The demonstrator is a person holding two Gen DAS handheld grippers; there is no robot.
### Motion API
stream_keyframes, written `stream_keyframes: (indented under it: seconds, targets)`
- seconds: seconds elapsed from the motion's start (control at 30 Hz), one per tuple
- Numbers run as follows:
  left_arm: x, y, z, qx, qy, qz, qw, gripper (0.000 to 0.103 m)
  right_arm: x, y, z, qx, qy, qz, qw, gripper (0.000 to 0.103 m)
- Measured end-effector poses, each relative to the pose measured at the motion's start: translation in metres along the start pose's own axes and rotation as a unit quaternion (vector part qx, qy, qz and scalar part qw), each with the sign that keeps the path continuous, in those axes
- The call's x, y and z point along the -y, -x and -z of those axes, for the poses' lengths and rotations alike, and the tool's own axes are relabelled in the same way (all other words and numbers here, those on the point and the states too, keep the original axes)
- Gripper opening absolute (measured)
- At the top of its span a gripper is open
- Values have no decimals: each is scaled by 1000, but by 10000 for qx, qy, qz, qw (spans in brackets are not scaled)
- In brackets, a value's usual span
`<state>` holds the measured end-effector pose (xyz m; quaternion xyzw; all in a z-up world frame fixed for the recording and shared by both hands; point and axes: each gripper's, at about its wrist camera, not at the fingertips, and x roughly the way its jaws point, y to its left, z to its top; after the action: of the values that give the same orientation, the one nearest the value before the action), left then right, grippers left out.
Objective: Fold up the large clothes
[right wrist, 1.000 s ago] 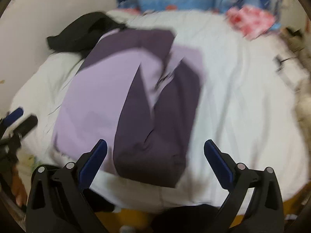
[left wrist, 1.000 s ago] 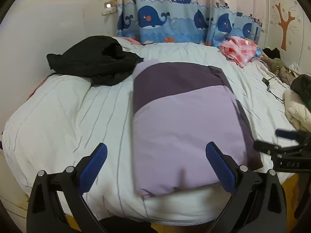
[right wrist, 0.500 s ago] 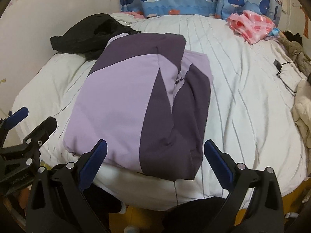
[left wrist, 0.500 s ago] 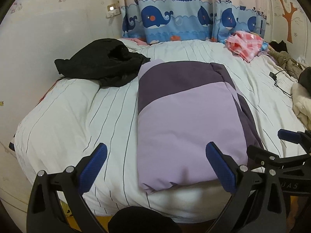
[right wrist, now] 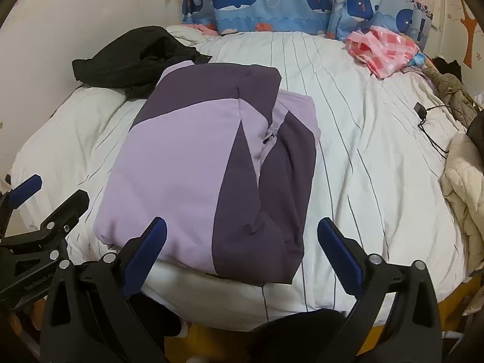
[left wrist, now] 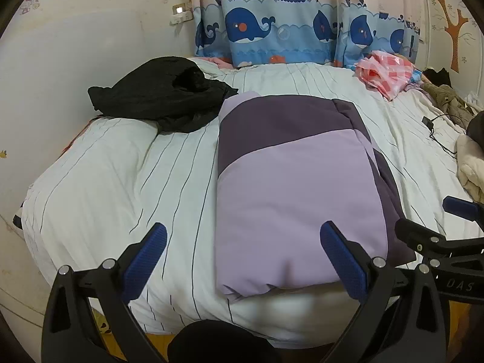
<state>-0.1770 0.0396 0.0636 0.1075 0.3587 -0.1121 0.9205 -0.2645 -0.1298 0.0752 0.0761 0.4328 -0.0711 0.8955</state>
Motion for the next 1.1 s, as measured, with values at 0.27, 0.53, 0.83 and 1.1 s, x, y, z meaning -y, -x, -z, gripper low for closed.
stream_keyframes:
  seconds: [0.27, 0.53, 0.83, 1.1]
  targets:
    - [-1, -3, -1, -43, 13, 22, 10000, 98, 6, -6, 1, -95, -98, 29, 9999, 96]
    - [-1, -4, -1, -50, 12, 12, 10000, 98, 6, -8, 1, -110, -116, 2, 9999, 96]
    - [0, -6, 2, -76, 21, -8, 10000, 98, 6, -10, 3, -132, -83, -46, 9999, 96]
    - [2, -2, 6, -52, 50, -33, 10000, 98, 3, -11, 3, -159, -61, -87, 9998, 96]
